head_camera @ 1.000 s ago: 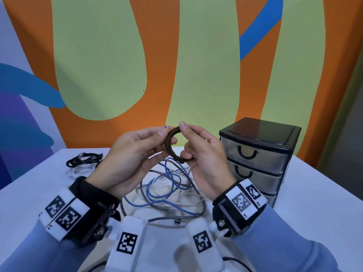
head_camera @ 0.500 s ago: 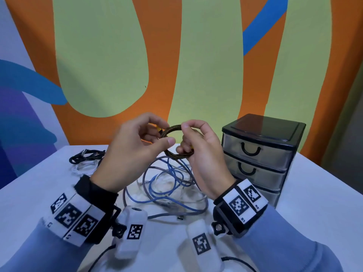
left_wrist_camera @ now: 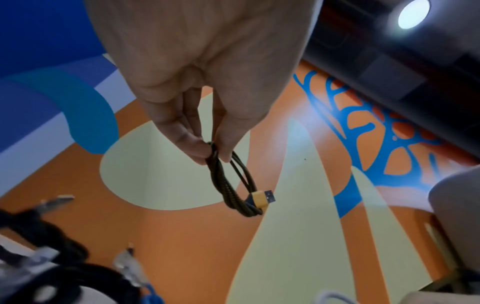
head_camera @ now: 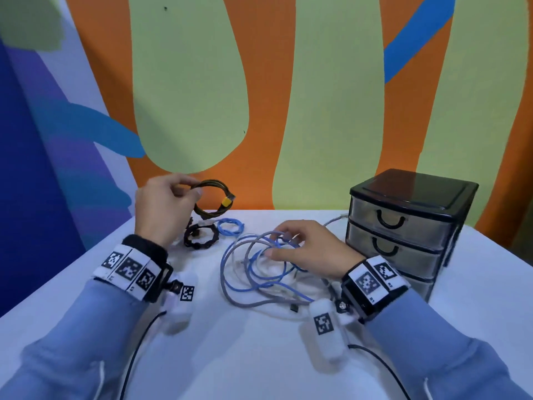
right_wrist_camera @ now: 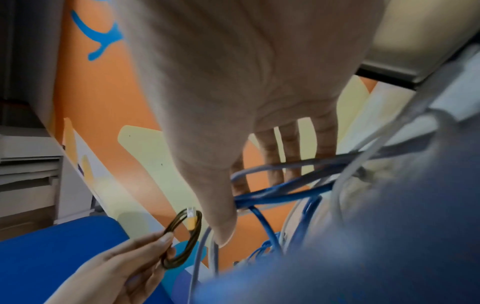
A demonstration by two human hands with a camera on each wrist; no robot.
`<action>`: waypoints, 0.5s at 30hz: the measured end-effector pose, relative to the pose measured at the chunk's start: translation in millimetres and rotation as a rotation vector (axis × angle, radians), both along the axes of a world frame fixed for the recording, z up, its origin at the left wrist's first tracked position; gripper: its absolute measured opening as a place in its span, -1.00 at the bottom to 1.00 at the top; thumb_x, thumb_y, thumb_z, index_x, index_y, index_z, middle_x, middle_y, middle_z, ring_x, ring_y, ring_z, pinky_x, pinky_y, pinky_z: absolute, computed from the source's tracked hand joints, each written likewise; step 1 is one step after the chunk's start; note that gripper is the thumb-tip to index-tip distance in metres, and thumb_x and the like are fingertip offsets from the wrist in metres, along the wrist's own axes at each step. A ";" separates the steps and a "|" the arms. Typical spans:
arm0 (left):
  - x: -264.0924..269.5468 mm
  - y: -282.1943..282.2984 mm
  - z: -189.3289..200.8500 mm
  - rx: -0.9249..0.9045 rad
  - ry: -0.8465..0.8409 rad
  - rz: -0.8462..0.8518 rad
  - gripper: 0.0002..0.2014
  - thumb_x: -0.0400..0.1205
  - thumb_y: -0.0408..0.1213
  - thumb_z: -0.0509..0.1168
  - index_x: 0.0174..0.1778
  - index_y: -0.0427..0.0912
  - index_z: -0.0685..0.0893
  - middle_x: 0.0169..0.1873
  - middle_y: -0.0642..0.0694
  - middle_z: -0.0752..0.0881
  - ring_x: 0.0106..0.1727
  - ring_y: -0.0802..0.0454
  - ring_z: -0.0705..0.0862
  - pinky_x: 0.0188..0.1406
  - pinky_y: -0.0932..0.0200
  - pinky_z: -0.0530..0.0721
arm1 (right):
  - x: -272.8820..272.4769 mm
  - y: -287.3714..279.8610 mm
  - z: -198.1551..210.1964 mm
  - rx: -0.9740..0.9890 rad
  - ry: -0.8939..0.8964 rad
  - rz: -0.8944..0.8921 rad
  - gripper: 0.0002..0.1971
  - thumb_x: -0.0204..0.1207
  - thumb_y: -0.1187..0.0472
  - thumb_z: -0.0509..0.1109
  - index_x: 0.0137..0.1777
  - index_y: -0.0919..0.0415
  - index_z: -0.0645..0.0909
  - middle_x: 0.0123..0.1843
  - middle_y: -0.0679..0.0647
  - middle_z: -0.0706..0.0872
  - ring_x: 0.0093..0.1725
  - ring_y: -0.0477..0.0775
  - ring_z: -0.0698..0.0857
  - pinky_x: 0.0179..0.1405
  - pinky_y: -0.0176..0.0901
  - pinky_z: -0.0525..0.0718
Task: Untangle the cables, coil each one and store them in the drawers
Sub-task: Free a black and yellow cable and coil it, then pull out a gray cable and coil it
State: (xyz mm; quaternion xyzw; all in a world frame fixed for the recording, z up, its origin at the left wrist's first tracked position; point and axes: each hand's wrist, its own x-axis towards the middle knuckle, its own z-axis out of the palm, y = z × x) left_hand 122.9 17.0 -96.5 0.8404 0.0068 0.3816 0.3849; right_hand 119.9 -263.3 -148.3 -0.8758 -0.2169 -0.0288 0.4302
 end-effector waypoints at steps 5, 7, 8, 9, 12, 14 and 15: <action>-0.2 34.3 2.1 0.190 0.367 0.031 -0.91 0.60 -0.23 0.63 -0.21 0.01 0.89 -0.22 -0.08 0.86 -0.17 -0.09 0.82 -0.01 -0.01 0.84 | 2.2 1.4 -3.8 0.093 -0.019 -0.021 -0.76 0.50 -0.22 0.61 0.00 -0.10 0.81 -0.15 -0.11 0.62 -0.28 -0.04 0.55 -0.25 -0.20 0.48; 0.4 44.2 -1.5 0.307 0.510 0.036 -0.89 0.58 -0.30 0.64 -0.24 -0.03 0.91 -0.26 -0.09 0.85 -0.19 -0.10 0.82 -0.13 0.05 0.82 | 1.8 2.4 -1.3 0.138 -0.057 -0.074 -0.79 0.55 -0.23 0.56 -0.05 -0.13 0.83 -0.04 -0.10 0.69 -0.15 0.00 0.66 -0.22 -0.17 0.54; 0.3 47.8 -3.6 0.349 0.559 0.047 -0.89 0.58 -0.32 0.63 -0.24 -0.05 0.92 -0.27 -0.09 0.85 -0.18 -0.09 0.81 -0.14 0.06 0.81 | -0.6 2.2 0.9 0.163 -0.071 -0.092 -0.81 0.59 -0.19 0.54 -0.07 -0.12 0.83 -0.02 -0.13 0.70 -0.05 0.01 0.70 -0.18 -0.15 0.60; 1.0 51.9 -6.5 0.378 0.596 0.068 -0.88 0.59 -0.35 0.61 -0.24 -0.07 0.93 -0.26 -0.09 0.86 -0.15 -0.10 0.82 -0.10 0.04 0.84 | -3.5 1.7 2.8 0.189 -0.083 -0.101 -0.81 0.63 -0.14 0.52 -0.06 -0.07 0.84 -0.03 -0.17 0.70 0.02 0.02 0.72 -0.11 -0.17 0.63; 4.6 62.9 -13.8 0.421 0.681 0.157 -0.84 0.63 -0.42 0.50 -0.20 -0.14 0.93 -0.15 -0.18 0.89 -0.11 -0.17 0.85 0.00 -0.09 0.91 | -8.0 1.9 6.7 0.242 -0.117 -0.112 -0.80 0.67 -0.09 0.50 -0.04 0.00 0.83 -0.02 -0.22 0.69 0.11 -0.01 0.71 -0.05 -0.35 0.54; 3.8 64.9 -15.5 0.441 0.746 0.176 -0.82 0.64 -0.45 0.42 -0.12 -0.21 0.94 -0.13 -0.24 0.90 -0.17 -0.17 0.86 -0.10 -0.11 0.93 | -8.1 3.0 5.8 0.254 -0.143 -0.116 -0.85 0.67 -0.09 0.49 -0.10 -0.12 0.78 0.07 -0.16 0.68 0.14 -0.04 0.69 -0.02 -0.25 0.51; 2.8 63.8 -15.3 0.467 0.776 0.175 -0.81 0.65 -0.44 0.40 -0.06 -0.22 0.94 -0.11 -0.23 0.90 -0.18 -0.17 0.85 -0.12 -0.06 0.93 | -7.7 3.5 5.1 0.261 -0.151 -0.121 -0.85 0.68 -0.09 0.48 -0.13 -0.17 0.75 0.10 -0.13 0.68 0.15 -0.05 0.69 -0.01 -0.26 0.51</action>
